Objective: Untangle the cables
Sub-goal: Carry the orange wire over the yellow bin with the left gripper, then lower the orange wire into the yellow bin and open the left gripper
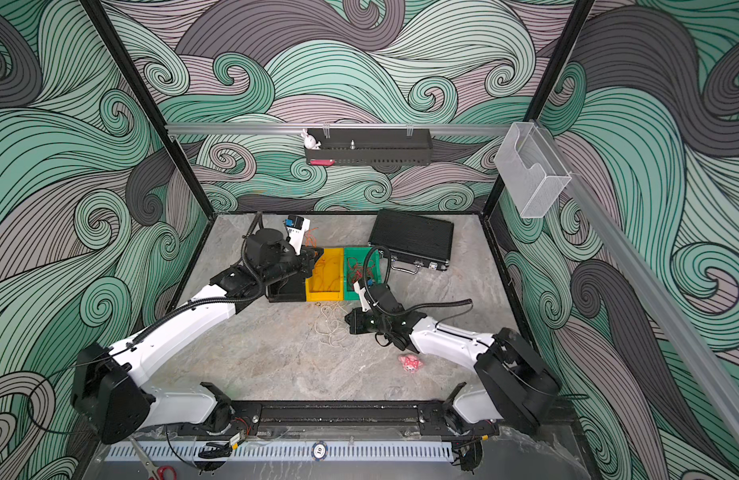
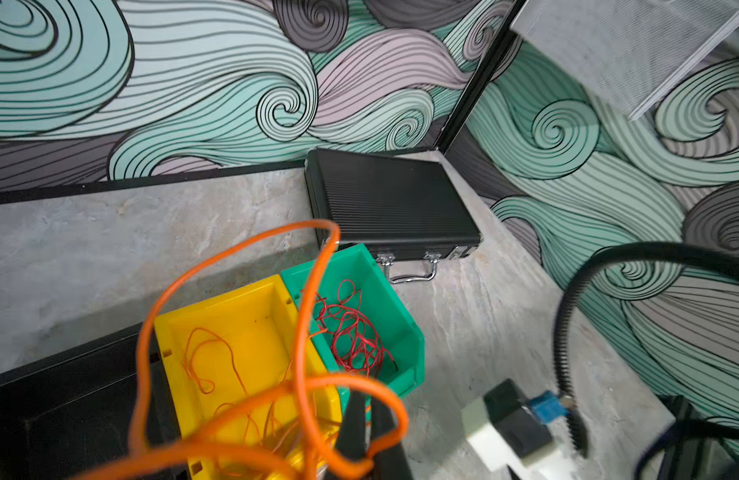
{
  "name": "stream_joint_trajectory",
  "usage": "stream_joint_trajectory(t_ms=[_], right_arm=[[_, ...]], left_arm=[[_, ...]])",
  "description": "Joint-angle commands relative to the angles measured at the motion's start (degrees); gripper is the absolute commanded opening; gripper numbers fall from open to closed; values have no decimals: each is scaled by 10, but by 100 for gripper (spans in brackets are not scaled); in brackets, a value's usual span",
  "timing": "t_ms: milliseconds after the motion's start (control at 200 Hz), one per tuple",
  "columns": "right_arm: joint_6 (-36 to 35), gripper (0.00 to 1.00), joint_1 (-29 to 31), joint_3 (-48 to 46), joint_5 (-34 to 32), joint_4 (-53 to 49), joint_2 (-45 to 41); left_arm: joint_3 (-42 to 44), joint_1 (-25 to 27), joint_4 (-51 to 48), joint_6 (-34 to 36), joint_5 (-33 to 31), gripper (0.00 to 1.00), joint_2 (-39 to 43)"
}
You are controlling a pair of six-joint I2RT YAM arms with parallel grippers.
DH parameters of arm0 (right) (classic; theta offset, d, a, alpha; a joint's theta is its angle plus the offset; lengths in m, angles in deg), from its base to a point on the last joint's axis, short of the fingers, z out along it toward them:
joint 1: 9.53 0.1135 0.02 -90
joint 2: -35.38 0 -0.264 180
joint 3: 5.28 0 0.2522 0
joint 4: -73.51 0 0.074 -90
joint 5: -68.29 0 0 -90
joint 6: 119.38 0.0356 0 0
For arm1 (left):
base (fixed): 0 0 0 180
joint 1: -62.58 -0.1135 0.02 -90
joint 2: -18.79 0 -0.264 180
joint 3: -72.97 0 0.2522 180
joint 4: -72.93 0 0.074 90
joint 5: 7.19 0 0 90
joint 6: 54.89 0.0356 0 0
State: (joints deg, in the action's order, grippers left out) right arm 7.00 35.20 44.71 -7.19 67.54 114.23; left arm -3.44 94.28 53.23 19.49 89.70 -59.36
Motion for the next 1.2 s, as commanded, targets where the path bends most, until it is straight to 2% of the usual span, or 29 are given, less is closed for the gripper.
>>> stream_joint_trajectory(t_ms=[0, 255, 350, 515, 751, 941, 1196], right_arm=[[-9, 6, -2, -6, -10, -21, -19], [-14, 6, -14, -15, -8, -33, -46], [-15, 6, -22, -18, -1, -34, -51], [-17, 6, -35, -22, 8, -31, -49], [-11, 6, -43, -21, 22, -13, -28], [-9, 6, -44, -25, 25, -8, -26], [-6, 6, -46, -26, 24, -8, -27]], left_arm=[[-31, -9, -20, 19, -5, 0, -48], [-114, -20, -81, 53, -33, 0, -174], [-149, -20, -127, 77, -67, 0, -215], [-151, -21, -146, 116, -125, 0, -248], [-172, -21, -190, 114, -29, 0, -289], [-144, -22, -170, 100, -16, 0, -300], [-169, -21, -204, 100, -11, 0, -337]])
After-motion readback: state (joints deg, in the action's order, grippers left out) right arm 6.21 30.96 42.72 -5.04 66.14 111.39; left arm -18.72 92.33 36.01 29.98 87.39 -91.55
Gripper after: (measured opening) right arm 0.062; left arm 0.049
